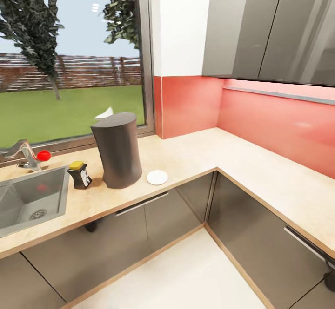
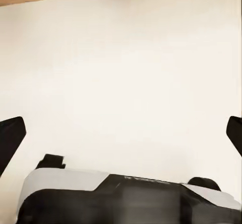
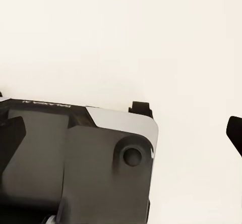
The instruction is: Set up a coffee station on the kitchen countertop: keep the coffee maker on the countertop, move the bottle of coffee from the kitchen shelf to the counter next to the coffee maker, place a paper coffee filter on top of the coffee maker, put the saucer next to the coffee maker with the coffee cup on the saucer, and place the electric kettle next to the coffee maker.
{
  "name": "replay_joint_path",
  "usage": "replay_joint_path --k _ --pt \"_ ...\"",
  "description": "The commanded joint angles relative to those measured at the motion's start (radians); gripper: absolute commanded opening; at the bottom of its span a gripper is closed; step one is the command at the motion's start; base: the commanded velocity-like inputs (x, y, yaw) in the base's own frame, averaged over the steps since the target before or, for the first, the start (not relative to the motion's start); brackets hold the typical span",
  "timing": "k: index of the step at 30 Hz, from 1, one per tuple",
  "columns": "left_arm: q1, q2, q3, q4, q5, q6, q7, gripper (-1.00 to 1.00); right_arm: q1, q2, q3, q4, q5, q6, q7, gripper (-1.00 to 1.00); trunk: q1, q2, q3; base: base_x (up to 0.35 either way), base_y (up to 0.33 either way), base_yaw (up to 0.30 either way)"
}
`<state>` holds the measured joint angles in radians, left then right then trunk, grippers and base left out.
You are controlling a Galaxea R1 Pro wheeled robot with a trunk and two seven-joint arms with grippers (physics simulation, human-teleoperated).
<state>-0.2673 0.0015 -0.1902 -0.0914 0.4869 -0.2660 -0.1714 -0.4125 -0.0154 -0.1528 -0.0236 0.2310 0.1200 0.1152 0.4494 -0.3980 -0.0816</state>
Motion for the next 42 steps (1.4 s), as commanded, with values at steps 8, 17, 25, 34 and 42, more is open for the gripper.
replay_joint_path --k 8,17,25,34,42 --pt "0.142 0.056 -0.003 0.056 -0.111 0.001 0.204 1.00 0.000 -0.003 -0.010 -0.003 0.009 0.006 0.004 1.00 0.001 -0.002 -0.006 0.000 0.000 0.268" --pt "0.196 0.096 0.005 0.107 -0.110 0.004 0.289 1.00 0.000 -0.003 -0.010 -0.003 0.009 0.006 0.004 1.00 0.001 -0.002 -0.012 0.000 0.000 0.271" --pt "0.241 0.107 0.005 0.134 -0.108 0.001 0.290 1.00 0.000 -0.003 -0.010 -0.004 0.009 0.006 0.003 1.00 0.001 -0.002 -0.017 0.000 0.000 0.271" --pt "0.243 0.095 0.003 0.130 -0.109 0.000 0.283 1.00 0.000 -0.003 -0.008 -0.003 0.010 0.006 0.004 1.00 0.001 -0.002 -0.023 0.000 0.000 0.271" --pt "0.243 0.100 0.001 0.126 -0.109 0.002 0.282 1.00 0.000 -0.009 -0.008 -0.003 0.012 -0.018 0.003 1.00 0.001 -0.002 -0.026 0.025 0.097 0.190"
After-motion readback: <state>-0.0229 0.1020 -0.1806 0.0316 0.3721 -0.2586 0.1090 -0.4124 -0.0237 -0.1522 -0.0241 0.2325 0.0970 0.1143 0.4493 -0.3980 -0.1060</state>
